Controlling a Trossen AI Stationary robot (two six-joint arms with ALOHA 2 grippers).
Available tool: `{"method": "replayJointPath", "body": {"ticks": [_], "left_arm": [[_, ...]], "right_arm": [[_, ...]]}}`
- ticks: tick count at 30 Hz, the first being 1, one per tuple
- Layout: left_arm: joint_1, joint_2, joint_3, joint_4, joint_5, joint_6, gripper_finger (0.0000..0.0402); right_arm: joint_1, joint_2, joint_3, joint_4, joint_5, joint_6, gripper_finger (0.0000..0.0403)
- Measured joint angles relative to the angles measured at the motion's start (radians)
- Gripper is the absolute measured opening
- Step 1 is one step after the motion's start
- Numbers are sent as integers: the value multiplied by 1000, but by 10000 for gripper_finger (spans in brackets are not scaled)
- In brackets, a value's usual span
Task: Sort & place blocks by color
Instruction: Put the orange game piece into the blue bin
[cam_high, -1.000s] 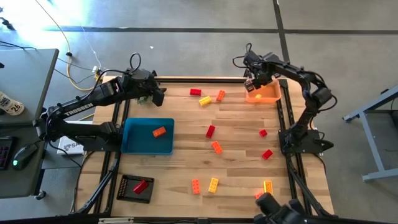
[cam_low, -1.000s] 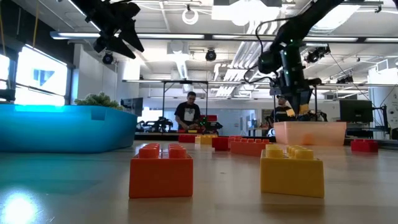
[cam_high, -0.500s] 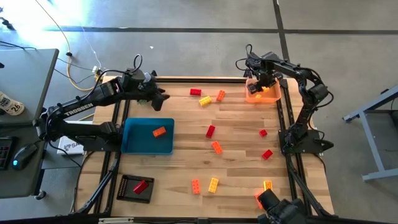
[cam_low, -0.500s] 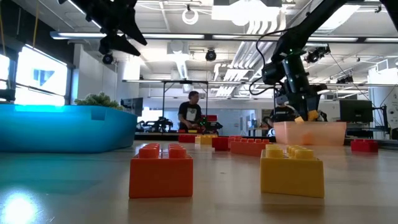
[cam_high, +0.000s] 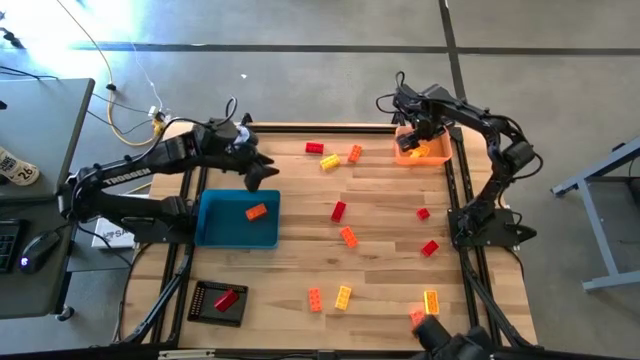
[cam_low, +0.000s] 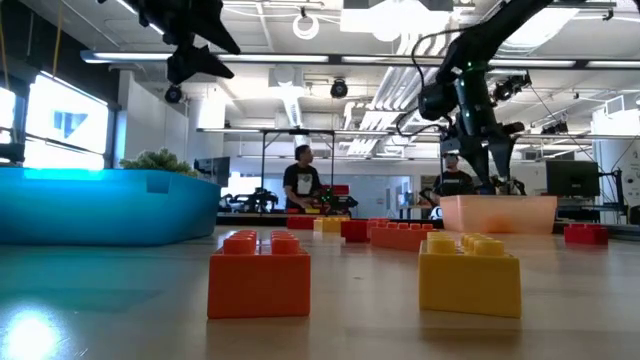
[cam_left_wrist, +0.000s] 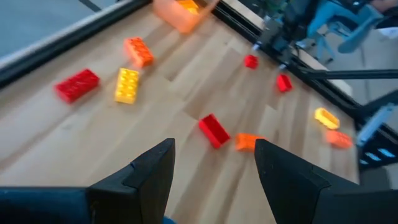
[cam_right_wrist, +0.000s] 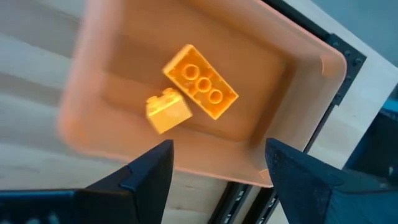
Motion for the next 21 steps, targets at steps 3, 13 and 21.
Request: {"method": "replayJointPath", "body": {"ticks": [3,13,21], "left_arm": [[-59,9,0,17,1,-37,211],[-285,94,0,69,-57,-179,211],[-447,190,0,212,-58,-127,211]], "right_arm": [[35,-39,0,1,-2,7,238],[139,-168,0,15,-9,65,238],[199,-227,0,16,-14,83,238]]}}
